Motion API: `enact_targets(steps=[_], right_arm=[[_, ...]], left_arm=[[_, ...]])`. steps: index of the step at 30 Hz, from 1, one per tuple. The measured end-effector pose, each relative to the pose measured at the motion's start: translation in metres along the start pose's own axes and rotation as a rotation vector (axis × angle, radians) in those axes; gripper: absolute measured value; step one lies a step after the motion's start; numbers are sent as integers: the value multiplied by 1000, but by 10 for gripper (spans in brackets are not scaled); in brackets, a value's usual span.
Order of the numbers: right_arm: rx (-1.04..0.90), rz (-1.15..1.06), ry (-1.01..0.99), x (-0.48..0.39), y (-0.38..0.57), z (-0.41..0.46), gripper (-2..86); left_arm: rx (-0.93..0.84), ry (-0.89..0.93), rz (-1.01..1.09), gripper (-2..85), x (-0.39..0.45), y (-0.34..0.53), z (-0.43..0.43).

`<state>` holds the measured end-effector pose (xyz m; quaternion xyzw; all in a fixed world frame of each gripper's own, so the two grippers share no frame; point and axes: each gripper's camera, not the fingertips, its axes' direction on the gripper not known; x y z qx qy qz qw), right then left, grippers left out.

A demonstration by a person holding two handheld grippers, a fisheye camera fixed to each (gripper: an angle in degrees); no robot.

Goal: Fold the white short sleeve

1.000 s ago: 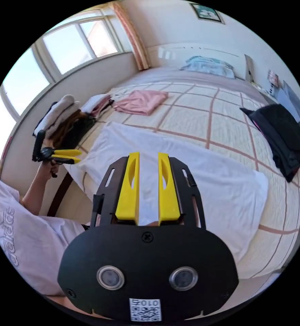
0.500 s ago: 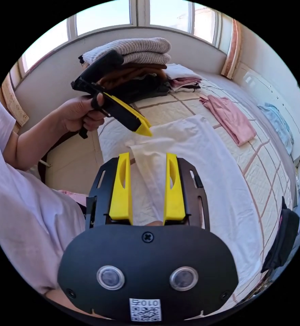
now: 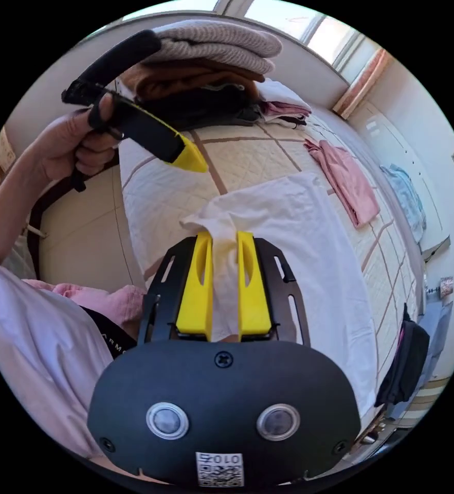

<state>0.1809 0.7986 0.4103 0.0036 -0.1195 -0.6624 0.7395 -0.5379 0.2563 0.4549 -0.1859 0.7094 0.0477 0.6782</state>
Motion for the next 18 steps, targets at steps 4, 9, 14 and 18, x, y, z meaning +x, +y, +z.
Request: enact_targets(steps=[4, 9, 14, 18], right_arm=[[97, 205, -275, 74, 31, -24, 63], [254, 466, -491, 167, 84, -65, 60], [660, 858, -634, 275, 248, -148, 60], [834, 1194, -525, 301, 398, -161, 58]], left_arm=[[-5, -61, 75, 96, 23, -7, 2], [62, -113, 134, 95, 55, -17, 11], [62, -74, 220, 93, 94, -41, 33], [11, -23, 288, 91, 127, -56, 67]])
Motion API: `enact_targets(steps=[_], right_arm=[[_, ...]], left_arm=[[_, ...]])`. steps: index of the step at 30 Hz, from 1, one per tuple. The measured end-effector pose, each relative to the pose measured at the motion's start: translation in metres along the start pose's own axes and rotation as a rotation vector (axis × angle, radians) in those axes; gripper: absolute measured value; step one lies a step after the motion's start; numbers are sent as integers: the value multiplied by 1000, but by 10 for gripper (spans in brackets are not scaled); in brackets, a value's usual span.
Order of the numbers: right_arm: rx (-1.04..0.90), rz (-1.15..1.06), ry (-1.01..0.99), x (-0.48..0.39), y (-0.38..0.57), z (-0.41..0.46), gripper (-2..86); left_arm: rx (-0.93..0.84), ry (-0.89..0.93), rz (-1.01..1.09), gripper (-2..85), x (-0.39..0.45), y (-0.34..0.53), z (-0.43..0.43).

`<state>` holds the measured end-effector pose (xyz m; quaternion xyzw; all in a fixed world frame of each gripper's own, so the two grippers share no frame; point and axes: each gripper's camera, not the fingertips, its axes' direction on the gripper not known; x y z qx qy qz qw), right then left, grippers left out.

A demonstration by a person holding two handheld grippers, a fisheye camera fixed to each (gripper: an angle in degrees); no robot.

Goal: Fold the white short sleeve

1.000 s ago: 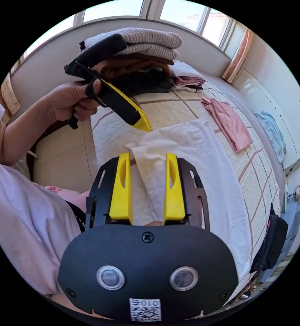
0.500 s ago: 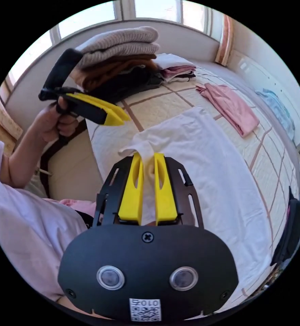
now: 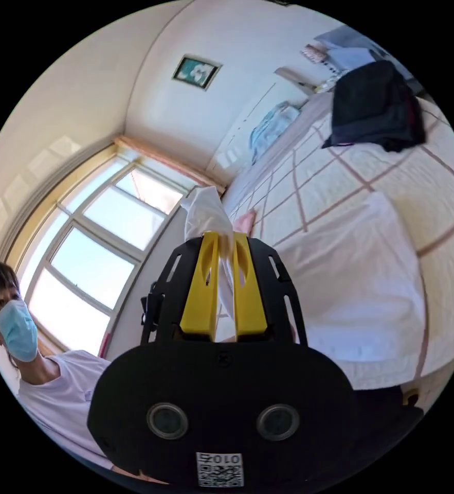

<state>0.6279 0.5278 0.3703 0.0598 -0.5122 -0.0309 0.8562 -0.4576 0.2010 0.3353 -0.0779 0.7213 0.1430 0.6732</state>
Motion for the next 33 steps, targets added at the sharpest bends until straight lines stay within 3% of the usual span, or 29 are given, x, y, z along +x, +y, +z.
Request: enact_targets(steps=[4, 6, 9, 17, 22, 29, 33], right_arm=[[133, 338, 12, 120, 32, -65, 58], [166, 394, 0, 143, 44, -75, 60], [180, 385, -37, 154, 45, -86, 64], [76, 328, 3, 154, 13, -117, 97], [149, 222, 436, 114, 14, -150, 105], [-78, -12, 536, 76, -22, -104, 100], [-226, 8, 628, 86, -27, -72, 82]], left_arm=[[-61, 66, 63, 89, 35, -20, 43], [-79, 89, 94, 89, 52, -27, 59], [-111, 128, 149, 93, 81, -37, 85], [-228, 40, 601, 103, 191, -24, 167], [-326, -60, 757, 95, 233, -6, 206], [-324, -172, 819, 49, 251, -3, 225], [-343, -167, 784, 17, 254, -11, 232]])
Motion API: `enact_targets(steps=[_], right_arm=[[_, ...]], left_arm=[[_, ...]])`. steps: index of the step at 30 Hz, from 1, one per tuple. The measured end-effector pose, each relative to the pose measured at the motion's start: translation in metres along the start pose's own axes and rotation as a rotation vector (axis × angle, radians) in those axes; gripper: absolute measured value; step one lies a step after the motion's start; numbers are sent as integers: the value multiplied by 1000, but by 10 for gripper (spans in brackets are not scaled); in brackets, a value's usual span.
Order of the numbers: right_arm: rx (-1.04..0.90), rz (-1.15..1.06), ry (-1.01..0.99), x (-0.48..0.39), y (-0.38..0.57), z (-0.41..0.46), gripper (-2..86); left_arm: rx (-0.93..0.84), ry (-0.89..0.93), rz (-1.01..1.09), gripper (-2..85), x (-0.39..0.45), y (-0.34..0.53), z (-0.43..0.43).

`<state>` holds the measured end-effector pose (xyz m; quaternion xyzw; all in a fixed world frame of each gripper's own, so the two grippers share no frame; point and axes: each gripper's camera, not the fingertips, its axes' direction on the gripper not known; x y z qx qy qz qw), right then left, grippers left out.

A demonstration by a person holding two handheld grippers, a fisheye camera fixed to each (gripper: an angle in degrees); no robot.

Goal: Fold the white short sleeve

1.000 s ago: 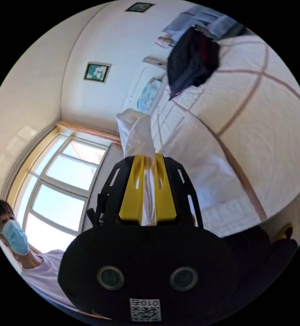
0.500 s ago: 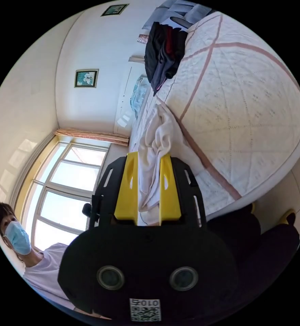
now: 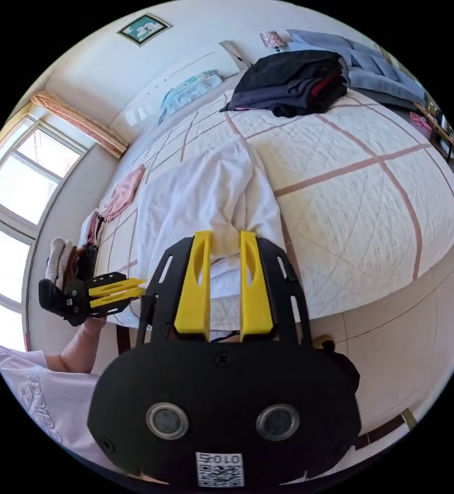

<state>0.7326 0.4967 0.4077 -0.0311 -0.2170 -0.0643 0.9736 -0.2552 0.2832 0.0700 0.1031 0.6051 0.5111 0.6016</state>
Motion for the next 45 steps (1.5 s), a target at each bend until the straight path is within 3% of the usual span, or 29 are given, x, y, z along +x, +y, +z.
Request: enact_targets(steps=[5, 10, 14, 19, 23, 27, 34, 39, 45], right_arm=[[81, -10, -177, 2, 15, -48, 50], [14, 78, -187, 35, 30, -31, 38], [101, 28, -135, 23, 35, -55, 31], [233, 5, -114, 7, 43, -78, 28], [162, -60, -156, -7, 35, -53, 28], [27, -34, -74, 10, 37, -20, 24], [118, 25, -122, 26, 54, -47, 91], [75, 54, -126, 39, 44, -45, 120], [16, -21, -4, 20, 38, -28, 86]], left_arm=[[-2, 43, -14, 6, -11, -9, -9], [4, 63, 2, 17, -14, -12, -2], [28, 42, 21, 44, -18, -14, -15], [124, -5, -82, 88, -61, -17, -47], [118, -108, -186, 123, -118, -34, -44], [164, 1, -283, 142, -198, -47, -25], [204, 376, -357, 146, -289, -53, 27], [164, 508, -315, 137, -313, -54, 54], [181, 580, -259, 111, -339, -53, 48]])
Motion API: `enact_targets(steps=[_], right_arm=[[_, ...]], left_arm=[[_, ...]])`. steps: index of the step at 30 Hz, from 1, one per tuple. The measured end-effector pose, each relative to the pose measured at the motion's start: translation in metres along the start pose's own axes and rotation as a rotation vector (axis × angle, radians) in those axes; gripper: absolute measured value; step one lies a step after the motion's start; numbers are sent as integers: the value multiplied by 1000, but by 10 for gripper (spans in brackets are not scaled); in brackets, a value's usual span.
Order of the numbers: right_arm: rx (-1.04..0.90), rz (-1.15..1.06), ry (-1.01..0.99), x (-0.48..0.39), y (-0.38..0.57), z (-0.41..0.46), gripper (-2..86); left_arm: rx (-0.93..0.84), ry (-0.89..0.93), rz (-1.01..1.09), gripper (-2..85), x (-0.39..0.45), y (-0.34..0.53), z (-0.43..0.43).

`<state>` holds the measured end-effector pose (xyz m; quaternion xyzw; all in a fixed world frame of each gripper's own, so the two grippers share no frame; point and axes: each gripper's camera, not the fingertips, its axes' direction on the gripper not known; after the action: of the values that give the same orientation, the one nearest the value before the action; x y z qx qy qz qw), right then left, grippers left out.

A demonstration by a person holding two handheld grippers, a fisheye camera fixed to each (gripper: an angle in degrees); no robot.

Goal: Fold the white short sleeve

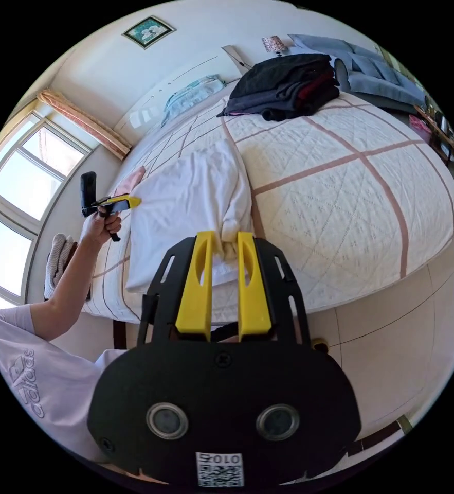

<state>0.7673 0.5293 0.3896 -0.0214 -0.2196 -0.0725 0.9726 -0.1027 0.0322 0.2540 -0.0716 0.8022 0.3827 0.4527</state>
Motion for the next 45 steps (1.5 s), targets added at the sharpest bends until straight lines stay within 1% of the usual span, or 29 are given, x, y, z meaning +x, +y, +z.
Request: enact_targets(steps=[2, 5, 7, 10, 12, 14, 16, 18, 20, 22, 23, 25, 26, 28, 30, 32, 34, 35, 36, 39, 40, 42, 43, 45], right_arm=[[-9, 22, -39, 8, 0, 0, 79], [20, 41, -62, 16, 7, -11, 71], [49, 50, -37, 17, 15, -19, 68], [90, 74, -81, 25, 29, -28, 77], [117, 112, -132, 31, 35, -29, 97], [104, 146, -203, 39, 37, -22, 113], [103, 158, -239, 42, 36, -16, 114], [81, 148, -248, 40, 32, -9, 109], [21, 112, -210, 32, 25, 4, 96], [16, 102, -151, 26, 25, 6, 89], [24, 93, -143, 24, 27, 5, 87], [33, 106, -167, 25, 31, 7, 86], [39, 119, -191, 28, 34, 8, 86], [43, 118, -198, 28, 37, 9, 85], [42, 112, -195, 26, 40, 10, 84], [37, 102, -192, 23, 43, 11, 83], [34, 100, -196, 21, 46, 12, 80], [31, 94, -196, 20, 48, 12, 77], [28, 88, -193, 19, 49, 13, 74], [15, 62, -174, 15, 55, 14, 61], [10, 61, -182, 14, 56, 17, 59], [4, 59, -187, 11, 58, 21, 57], [-2, 57, -183, 9, 60, 24, 57], [0, 65, -198, 7, 65, 26, 57]], left_arm=[[-25, 12, -47, 111, -9, -3, -4], [-41, -40, -141, 126, -23, -6, -13], [15, -55, -247, 137, -36, 1, -33], [60, 23, -390, 144, -58, 15, -47], [55, 49, -409, 142, -65, 18, -46], [31, 86, -401, 135, -68, 15, -39], [14, 117, -329, 117, -69, 9, -31], [15, 98, -274, 109, -70, 7, -33], [42, 145, -229, 102, -72, 7, -39], [118, 276, -191, 95, -79, 13, -51], [137, 306, -189, 93, -82, 14, -54], [218, 411, -211, 87, -96, 24, -64], [217, 417, -220, 85, -98, 26, -65], [175, 382, -215, 74, -102, 27, -64], [163, 396, -184, 58, -101, 26, -61], [168, 372, -170, 41, -100, 25, -63], [167, 287, -140, 23, -95, 24, -69], [162, 274, -124, 20, -92, 23, -70], [145, 241, -79, 14, -83, 19, -75], [78, 48, 70, 8, -54, 4, -96], [33, 15, 75, 8, -55, -1, -99], [-50, -6, 15, 11, -71, -3, -90], [-101, 17, -47, 14, -85, 0, -77], [-131, 77, -168, 26, -104, 9, -61]])
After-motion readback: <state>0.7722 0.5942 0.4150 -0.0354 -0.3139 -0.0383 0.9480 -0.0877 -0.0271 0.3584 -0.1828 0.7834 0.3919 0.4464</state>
